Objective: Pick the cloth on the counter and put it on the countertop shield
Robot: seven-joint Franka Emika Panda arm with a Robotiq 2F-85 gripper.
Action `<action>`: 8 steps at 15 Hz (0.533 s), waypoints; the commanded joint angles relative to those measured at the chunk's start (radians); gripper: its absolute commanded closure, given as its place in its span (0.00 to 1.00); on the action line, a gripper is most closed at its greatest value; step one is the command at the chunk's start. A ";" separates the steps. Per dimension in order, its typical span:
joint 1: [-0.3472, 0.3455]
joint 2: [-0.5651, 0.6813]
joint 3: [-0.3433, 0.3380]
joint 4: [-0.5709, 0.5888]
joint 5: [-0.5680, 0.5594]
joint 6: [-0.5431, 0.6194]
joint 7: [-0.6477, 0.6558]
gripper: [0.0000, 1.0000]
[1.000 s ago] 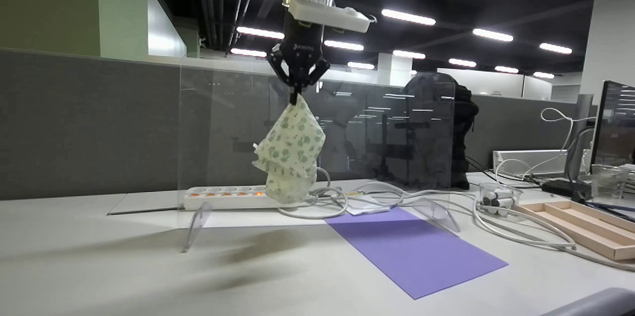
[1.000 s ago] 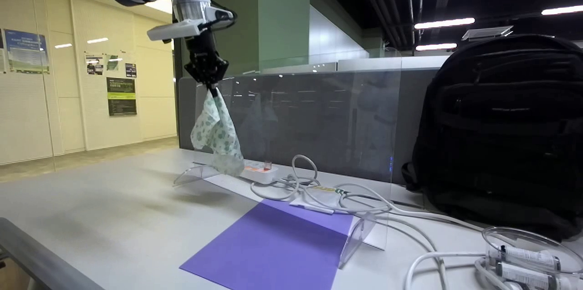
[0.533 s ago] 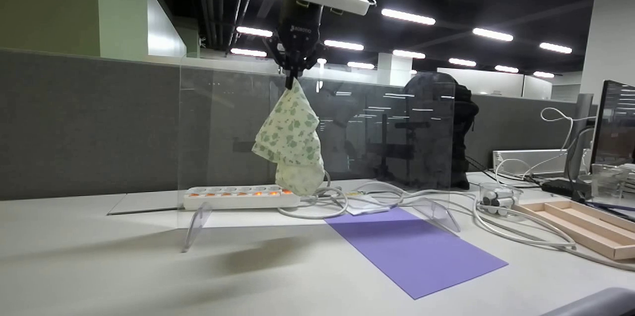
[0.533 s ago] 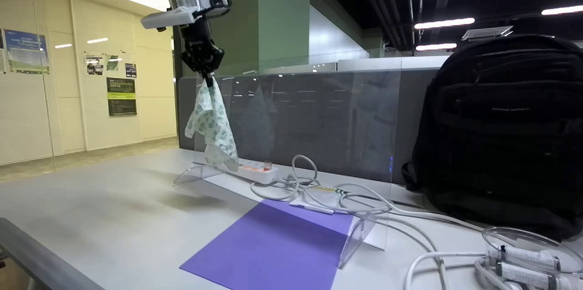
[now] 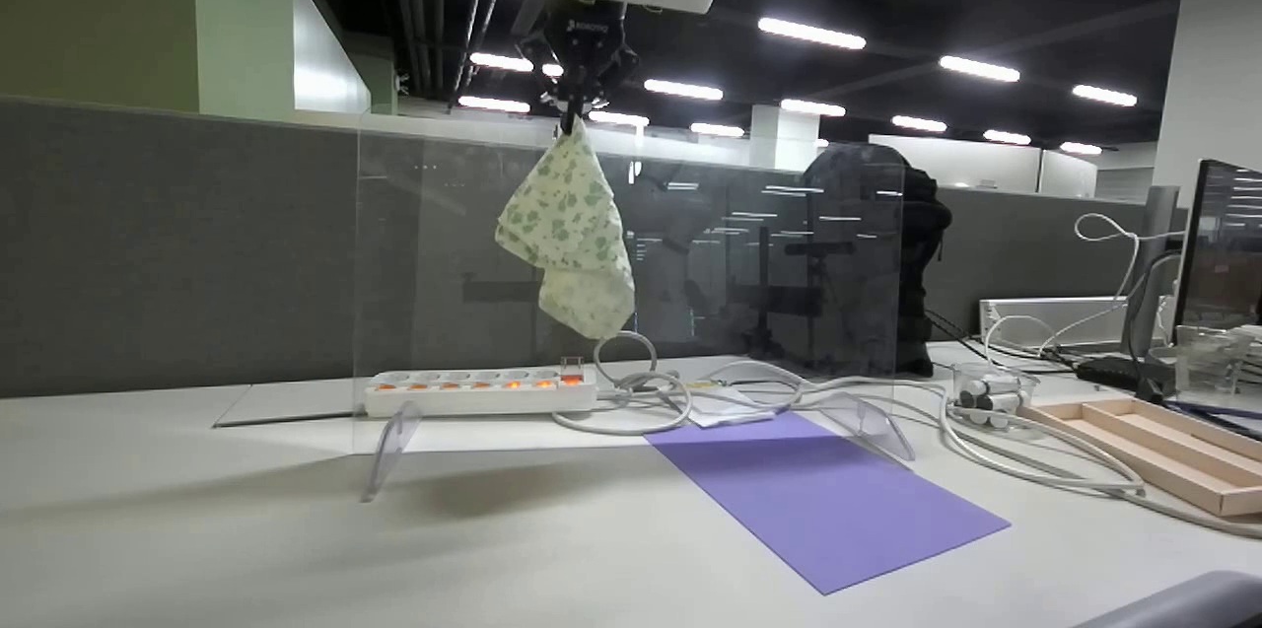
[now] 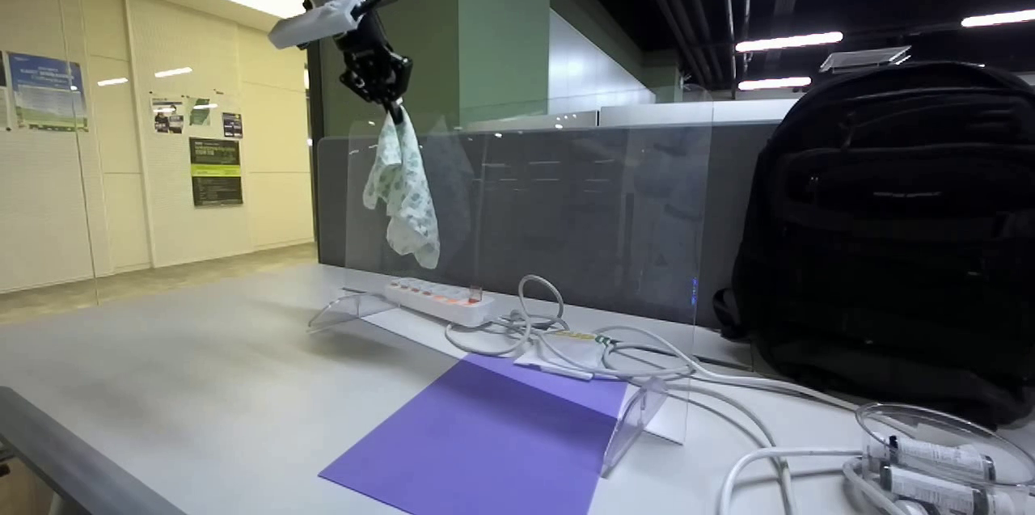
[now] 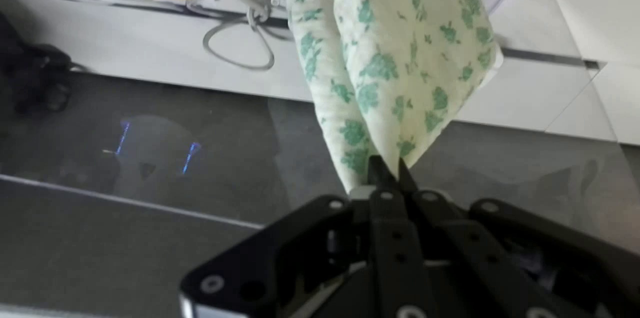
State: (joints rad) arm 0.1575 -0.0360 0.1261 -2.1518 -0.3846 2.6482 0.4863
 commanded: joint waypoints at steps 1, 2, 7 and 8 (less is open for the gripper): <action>-0.018 -0.013 0.003 0.071 -0.192 0.024 0.205 1.00; -0.021 -0.018 0.004 0.088 -0.238 0.024 0.249 1.00; -0.034 -0.039 0.004 0.148 -0.415 0.011 0.445 1.00; -0.038 -0.039 0.003 0.154 -0.438 0.004 0.474 1.00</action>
State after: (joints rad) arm 0.1341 -0.0696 0.1252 -2.0302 -0.7425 2.6767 0.8464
